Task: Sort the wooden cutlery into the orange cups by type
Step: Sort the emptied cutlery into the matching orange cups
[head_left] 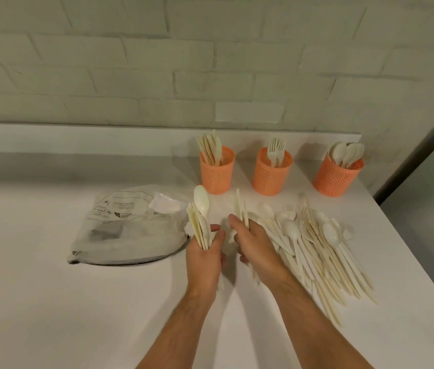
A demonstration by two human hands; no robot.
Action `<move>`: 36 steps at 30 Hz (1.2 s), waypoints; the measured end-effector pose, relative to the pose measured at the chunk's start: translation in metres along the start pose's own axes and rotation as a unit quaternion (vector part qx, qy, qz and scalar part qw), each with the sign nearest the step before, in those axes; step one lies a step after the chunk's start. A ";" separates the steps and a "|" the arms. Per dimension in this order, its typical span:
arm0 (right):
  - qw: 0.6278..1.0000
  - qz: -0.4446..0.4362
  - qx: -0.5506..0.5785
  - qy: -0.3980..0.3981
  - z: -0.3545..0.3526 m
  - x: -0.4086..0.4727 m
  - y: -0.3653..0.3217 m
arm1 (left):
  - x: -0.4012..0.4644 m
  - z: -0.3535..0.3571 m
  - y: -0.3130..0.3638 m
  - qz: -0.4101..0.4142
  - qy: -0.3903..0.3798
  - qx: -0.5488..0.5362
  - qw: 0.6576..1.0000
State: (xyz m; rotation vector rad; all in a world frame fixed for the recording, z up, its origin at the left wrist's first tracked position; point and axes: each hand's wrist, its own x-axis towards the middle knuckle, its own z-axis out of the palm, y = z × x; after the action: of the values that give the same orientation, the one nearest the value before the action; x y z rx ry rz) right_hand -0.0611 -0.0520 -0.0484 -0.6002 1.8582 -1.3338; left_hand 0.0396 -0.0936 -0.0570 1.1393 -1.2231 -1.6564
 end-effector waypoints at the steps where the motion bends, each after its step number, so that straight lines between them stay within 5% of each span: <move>1: 0.999 0.034 0.032 -0.021 -0.003 0.001 -0.003 | -0.001 0.001 0.000 -0.016 0.004 -0.012 1.000; 5: 0.993 0.066 0.097 -0.021 -0.004 0.000 -0.013 | -0.006 0.006 0.004 -0.083 -0.011 -0.067 0.994; 18: 0.987 -0.114 -0.107 -0.025 -0.001 -0.013 -0.012 | 0.004 -0.001 0.022 -0.124 -0.054 -0.113 0.984; 22: 0.990 -0.091 -0.038 -0.100 0.004 -0.016 -0.015 | 0.010 -0.009 0.026 -0.107 -0.049 -0.101 0.988; 36: 0.993 -0.107 0.021 -0.044 0.032 -0.026 -0.018 | 0.022 -0.035 0.036 -0.163 -0.085 -0.174 0.967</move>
State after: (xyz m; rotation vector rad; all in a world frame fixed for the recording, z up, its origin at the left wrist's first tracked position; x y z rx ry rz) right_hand -0.0207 -0.0577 -0.0287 -0.8405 1.7284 -1.4560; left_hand 0.0688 -0.1323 -0.0320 1.0291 -0.8238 -2.1551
